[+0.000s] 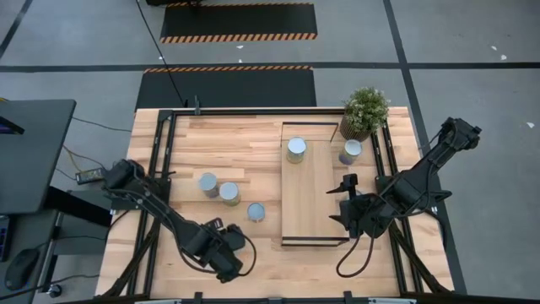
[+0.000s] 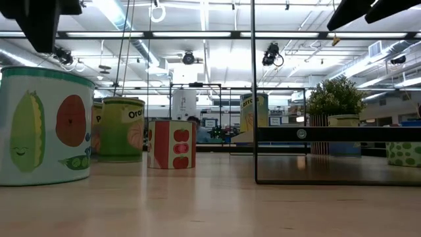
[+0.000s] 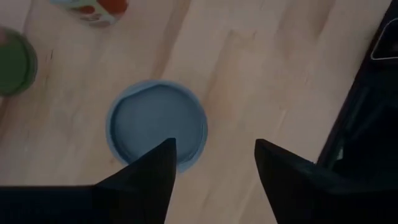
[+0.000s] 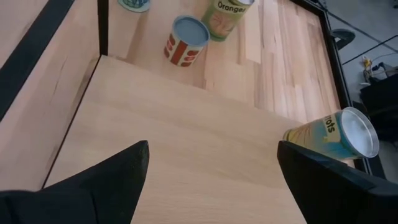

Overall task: Pick and place cans onto a shelf
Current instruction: Adjust the canned mixed fruits, then put the canned oranges on the shelf

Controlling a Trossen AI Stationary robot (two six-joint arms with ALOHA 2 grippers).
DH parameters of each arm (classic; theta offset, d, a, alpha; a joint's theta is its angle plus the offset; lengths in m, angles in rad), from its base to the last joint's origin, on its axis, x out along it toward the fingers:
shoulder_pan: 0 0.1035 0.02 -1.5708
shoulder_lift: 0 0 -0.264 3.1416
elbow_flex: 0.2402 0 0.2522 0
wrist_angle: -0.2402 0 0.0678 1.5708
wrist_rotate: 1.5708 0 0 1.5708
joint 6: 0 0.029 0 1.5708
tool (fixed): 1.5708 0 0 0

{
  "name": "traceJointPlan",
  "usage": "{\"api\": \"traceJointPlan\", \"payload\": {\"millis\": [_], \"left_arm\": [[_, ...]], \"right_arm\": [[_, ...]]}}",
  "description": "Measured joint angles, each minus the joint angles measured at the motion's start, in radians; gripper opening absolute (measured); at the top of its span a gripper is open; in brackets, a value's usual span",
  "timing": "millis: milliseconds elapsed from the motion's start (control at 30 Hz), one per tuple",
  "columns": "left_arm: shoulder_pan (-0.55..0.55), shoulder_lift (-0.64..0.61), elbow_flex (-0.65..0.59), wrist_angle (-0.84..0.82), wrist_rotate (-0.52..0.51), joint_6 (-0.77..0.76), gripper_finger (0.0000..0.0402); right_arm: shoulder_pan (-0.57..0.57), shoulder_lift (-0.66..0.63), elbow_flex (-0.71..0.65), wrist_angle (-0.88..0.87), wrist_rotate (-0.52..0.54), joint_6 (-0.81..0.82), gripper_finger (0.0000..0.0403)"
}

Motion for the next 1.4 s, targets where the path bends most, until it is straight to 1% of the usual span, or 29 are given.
{"api": "traceJointPlan", "payload": {"millis": [67,133,333,400,467,567,667,733,833,1033,1167,1233,1333,1400], "left_arm": [[0.001,0.020,0.000,-0.002,0.000,-0.003,0.0227],[0.000,0.039,0.000,0.001,0.004,0.004,0.0240],[-0.003,0.054,0.000,0.008,0.032,0.007,0.0312],[0.001,0.054,0.000,0.007,0.041,0.009,0.0331],[0.002,0.051,0.000,0.004,0.073,0.010,0.0344],[0.011,0.051,0.000,0.002,0.135,-0.001,0.0348],[0.016,0.048,0.015,0.000,0.156,-0.009,0.0347],[0.021,0.046,0.031,0.003,0.149,0.002,0.0346],[0.025,0.046,0.048,0.000,0.102,0.003,0.0346],[0.035,0.047,0.084,-0.041,0.103,0.055,0.0346],[0.029,0.048,0.128,-0.147,0.084,0.132,0.0345],[0.018,0.048,0.158,-0.256,0.044,0.159,0.0345],[0.004,0.047,0.171,-0.419,-0.030,0.152,0.0345],[0.009,0.047,0.171,-0.484,-0.070,0.145,0.0345]], "right_arm": [[0.006,0.000,0.000,-0.011,0.001,0.004,0.0363],[0.012,0.000,-0.001,-0.024,0.001,0.016,0.0363],[0.016,-0.005,-0.001,-0.029,0.008,0.019,0.0363],[0.016,-0.011,-0.001,-0.034,0.008,0.019,0.0363],[0.016,-0.019,-0.001,-0.038,0.008,0.019,0.0363],[0.016,-0.038,-0.001,-0.042,0.009,0.010,0.0363],[0.016,-0.055,-0.001,-0.043,0.013,0.004,0.0363],[0.016,-0.063,-0.001,-0.044,0.015,0.008,0.0363],[0.016,-0.069,-0.001,-0.044,0.015,0.017,0.0363],[0.016,-0.069,-0.001,-0.044,0.015,0.019,0.0363],[0.016,-0.069,-0.001,-0.045,0.015,0.019,0.0363],[0.016,-0.069,-0.001,-0.045,0.015,0.019,0.0363],[0.016,-0.069,-0.001,-0.045,0.016,0.010,0.0363],[0.016,-0.069,-0.001,-0.045,0.016,0.003,0.0363]]}}
